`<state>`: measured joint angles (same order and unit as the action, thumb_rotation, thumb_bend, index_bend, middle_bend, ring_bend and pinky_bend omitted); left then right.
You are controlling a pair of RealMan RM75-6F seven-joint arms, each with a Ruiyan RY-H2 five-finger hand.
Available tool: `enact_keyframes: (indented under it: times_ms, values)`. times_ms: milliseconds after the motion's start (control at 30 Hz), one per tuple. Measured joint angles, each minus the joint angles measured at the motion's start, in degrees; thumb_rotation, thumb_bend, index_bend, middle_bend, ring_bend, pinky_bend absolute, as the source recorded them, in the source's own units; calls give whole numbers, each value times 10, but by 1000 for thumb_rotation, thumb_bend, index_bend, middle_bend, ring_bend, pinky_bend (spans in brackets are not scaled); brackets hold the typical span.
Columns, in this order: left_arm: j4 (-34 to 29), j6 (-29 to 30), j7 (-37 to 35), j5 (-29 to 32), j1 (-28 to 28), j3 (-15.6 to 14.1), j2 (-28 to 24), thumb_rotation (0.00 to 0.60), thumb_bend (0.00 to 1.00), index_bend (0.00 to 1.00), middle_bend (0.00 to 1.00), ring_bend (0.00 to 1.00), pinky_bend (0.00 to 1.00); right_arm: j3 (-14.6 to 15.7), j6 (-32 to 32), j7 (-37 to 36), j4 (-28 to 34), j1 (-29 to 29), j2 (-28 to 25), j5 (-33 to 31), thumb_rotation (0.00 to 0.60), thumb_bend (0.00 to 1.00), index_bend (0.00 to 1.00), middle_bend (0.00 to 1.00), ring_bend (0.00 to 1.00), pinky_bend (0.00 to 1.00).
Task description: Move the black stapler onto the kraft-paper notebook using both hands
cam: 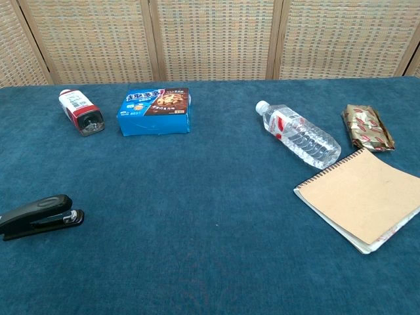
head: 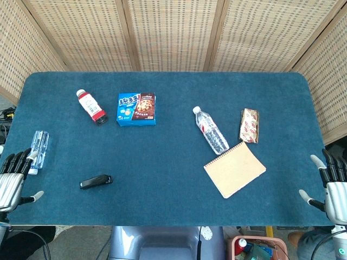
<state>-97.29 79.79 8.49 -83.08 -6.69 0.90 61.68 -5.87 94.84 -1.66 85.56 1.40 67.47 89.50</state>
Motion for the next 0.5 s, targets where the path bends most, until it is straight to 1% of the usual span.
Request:
enact_keyframes:
  times_ms: [200,300,500]
  values:
    - [13,-10,-4,-10,-7,-5,11,600,0,0,0,0,2,1,3,0,3,-1,-3,3,600,0,68,0,0,0]
    - [27,-22,-8,-16,-13,-8,29,600,0,0,0,0,36,1,7,-3,6,-3,-5,4,600,0,68,0,0,0]
    - [55,-87,-27,-15,-40,-15,86,600,0,0,0,0,54,-1,6,-16,6,-5,-10,-1,600,0,68,0,0,0]
